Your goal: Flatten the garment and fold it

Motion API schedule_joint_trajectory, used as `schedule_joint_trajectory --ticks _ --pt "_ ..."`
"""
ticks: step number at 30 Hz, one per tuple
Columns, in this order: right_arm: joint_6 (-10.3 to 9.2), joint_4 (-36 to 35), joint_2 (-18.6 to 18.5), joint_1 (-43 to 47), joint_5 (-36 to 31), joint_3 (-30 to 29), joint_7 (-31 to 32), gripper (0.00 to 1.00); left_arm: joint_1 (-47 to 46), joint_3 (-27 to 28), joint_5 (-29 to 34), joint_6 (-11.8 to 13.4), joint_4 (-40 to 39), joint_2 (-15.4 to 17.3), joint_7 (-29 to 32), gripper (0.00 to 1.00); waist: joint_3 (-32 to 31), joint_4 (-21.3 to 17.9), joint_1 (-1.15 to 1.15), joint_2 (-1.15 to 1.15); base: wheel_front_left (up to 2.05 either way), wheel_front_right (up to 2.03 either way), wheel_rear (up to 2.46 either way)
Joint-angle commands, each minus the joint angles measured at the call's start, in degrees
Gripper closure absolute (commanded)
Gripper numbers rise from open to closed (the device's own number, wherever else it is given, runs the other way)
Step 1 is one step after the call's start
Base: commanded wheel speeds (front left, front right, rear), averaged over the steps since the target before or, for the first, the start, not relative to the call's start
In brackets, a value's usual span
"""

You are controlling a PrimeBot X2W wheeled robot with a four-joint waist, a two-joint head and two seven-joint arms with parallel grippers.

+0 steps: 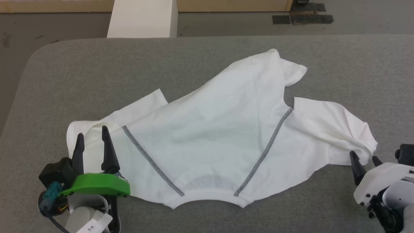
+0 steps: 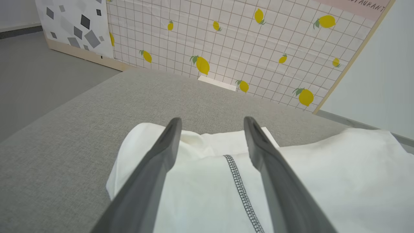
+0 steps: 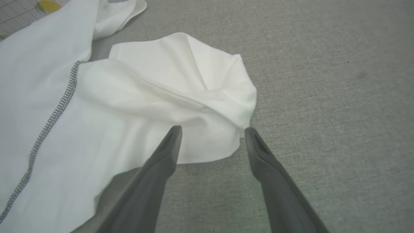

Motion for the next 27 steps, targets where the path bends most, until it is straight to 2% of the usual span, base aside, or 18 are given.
schedule_joint_trajectory --ticks 1,5,6,7,8,12,16,23,24,25,27 --pt "-0.09 1.84 0.03 -1.81 -1.37 -0.99 1.82 0.00 -0.31 0.34 1.20 -0.76 -1.25 -0.55 -0.31 0.00 1.06 1.00 0.00 0.00 0.00 0.00 0.00" --pt "-0.09 6.00 0.03 -4.75 -4.99 -2.11 7.76 0.00 -0.25 0.71 2.50 -2.04 -2.40 -1.58 -0.32 0.00 1.85 1.93 0.00 0.00 0.00 0.00 0.00" --pt "-0.09 6.42 0.03 -5.30 -5.60 -2.12 8.56 0.15 -0.20 0.76 2.63 -2.26 -2.41 -1.77 -0.32 0.00 1.97 2.14 0.00 0.00 0.00 0.00 0.00" --pt "-0.09 6.71 0.03 -5.99 -6.01 -2.20 9.06 0.66 -0.07 0.86 2.69 -2.49 -2.29 -1.97 -0.32 0.00 2.06 2.33 0.00 0.00 0.00 0.00 0.00" --pt "-0.09 6.72 0.03 -6.38 -6.63 -2.16 9.28 1.00 0.00 0.96 2.78 -2.66 -2.14 -2.08 -0.32 0.00 2.08 2.47 0.00 0.00 0.00 0.00 0.00" --pt "-0.09 4.69 0.01 -7.63 -11.39 -4.70 9.51 1.00 0.42 1.48 3.00 -3.27 -1.43 -2.46 -0.33 0.00 1.93 3.12 0.00 0.00 0.00 0.00 0.00" --pt "-0.09 2.89 -2.14 -9.77 -15.53 -8.13 7.86 1.00 0.73 1.65 3.10 -3.89 -0.11 -2.62 -0.33 0.00 1.57 3.63 0.00 0.00 0.00 0.00 0.00" --pt "-0.09 6.41 -6.40 -12.56 -18.63 -11.94 5.72 0.98 0.61 1.24 3.47 -4.83 1.65 -2.75 -0.33 0.00 0.86 4.84 0.00 0.00 0.00 0.00 0.00" --pt "-0.09 7.14 -6.63 -12.54 -18.67 -12.19 5.64 0.71 0.65 1.01 3.52 -4.99 2.00 -2.76 -0.33 0.00 0.71 5.02 0.00 0.00 0.00 0.00 0.00" --pt "-0.09 7.86 -6.80 -12.36 -18.76 -12.53 5.49 0.00 0.73 0.70 3.54 -5.22 2.48 -2.76 -0.33 0.00 0.45 5.22 0.00 0.00 0.00 0.00 0.00" --pt "-0.09 8.36 -6.43 -11.86 -18.59 -13.51 4.85 0.00 0.98 0.34 3.43 -5.55 3.23 -2.69 -0.20 0.00 -0.16 5.51 0.00 0.00 0.00 0.00 0.00"
